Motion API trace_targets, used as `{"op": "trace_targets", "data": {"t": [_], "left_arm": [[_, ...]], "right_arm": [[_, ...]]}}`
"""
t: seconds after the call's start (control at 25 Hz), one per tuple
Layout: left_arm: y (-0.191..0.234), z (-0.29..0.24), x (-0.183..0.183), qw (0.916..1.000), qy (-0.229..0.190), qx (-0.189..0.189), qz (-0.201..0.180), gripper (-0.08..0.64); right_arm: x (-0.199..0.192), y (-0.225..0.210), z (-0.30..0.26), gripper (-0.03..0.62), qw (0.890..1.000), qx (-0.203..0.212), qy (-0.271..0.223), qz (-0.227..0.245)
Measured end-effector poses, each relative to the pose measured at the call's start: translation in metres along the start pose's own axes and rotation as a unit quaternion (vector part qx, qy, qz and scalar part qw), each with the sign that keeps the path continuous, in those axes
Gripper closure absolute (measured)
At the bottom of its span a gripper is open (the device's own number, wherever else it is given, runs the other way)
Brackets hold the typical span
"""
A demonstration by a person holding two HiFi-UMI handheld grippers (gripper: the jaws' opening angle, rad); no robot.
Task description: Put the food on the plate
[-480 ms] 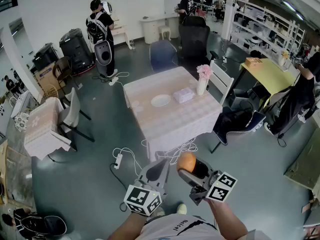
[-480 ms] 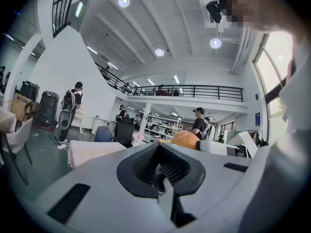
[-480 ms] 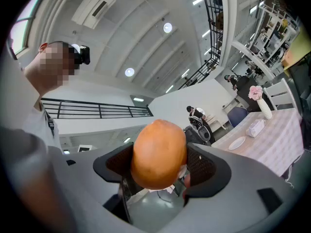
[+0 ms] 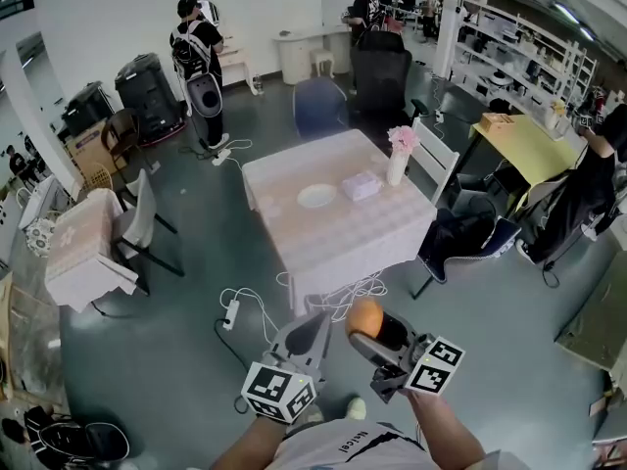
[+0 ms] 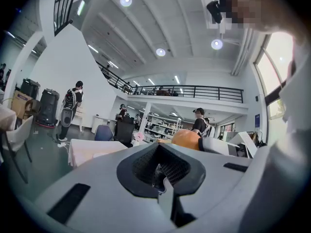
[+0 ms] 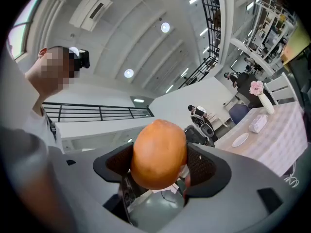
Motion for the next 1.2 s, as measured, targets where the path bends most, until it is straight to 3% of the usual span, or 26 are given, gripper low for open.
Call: {"op": "trace_targets", "data": {"t": [0.84,1.2], "left_arm": [[0.103,0.052,0.015,0.9993,-0.017,0.034,0.0,0.554],[0.118,0.041,0.017,0.9995,-0.013,0.029,0.001,0.555]], "right_arm": [[-0.015,0.006,-0.063,0.252,0.999,-0.019,-0.029,-0.014],[-0.011,-0.008,-0.084,0.252,0.999,-0.022,-0.03,-0.017]]}}
Point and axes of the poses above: the fingertips, and each gripper's own axes: z backward along the fingers, y to its left, x out of its top, the point moved 4 cm from there along z, backward along the fingers, and after that the axes turned 1 degree about y, right-handed, at the moved point
